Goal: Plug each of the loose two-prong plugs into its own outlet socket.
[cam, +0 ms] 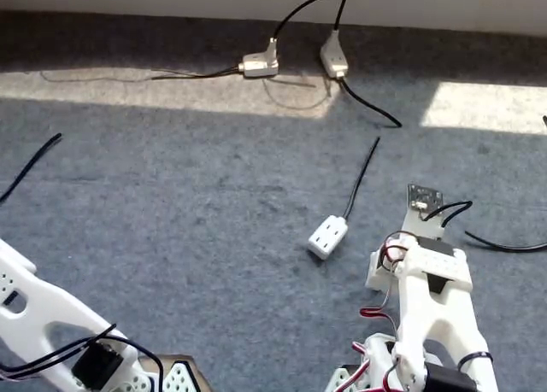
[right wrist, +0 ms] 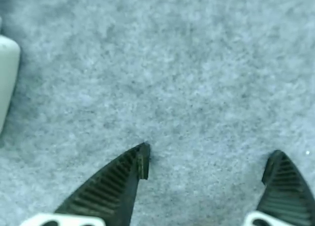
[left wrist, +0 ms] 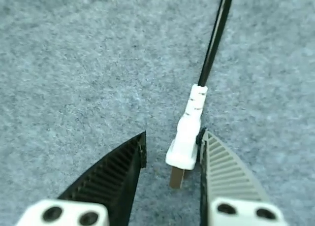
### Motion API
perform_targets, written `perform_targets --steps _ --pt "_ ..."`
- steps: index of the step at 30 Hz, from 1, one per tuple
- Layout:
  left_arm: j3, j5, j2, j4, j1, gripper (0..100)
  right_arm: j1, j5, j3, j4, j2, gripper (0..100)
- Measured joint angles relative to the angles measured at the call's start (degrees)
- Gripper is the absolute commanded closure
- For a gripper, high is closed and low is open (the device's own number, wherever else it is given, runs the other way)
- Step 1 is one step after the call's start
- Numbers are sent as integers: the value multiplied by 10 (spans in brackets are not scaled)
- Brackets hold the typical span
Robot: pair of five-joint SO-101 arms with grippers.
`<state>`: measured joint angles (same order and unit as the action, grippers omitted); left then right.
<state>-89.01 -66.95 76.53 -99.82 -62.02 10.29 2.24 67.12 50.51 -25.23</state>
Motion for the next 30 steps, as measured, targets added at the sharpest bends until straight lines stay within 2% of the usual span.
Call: perform_targets --steps 4,12,20,24,30 --pt "12 0 -1 -2 2 905 0 0 0 0 0 639" --pt "13 1 -1 -5 16 816 0 0 0 0 0 639" --pt "12 0 -1 0 30 814 0 0 0 -1 0 639" --pt "12 50 -1 0 40 815 -1 0 0 -1 0 639" --pt "12 63 -1 0 47 815 -1 0 0 -1 0 639"
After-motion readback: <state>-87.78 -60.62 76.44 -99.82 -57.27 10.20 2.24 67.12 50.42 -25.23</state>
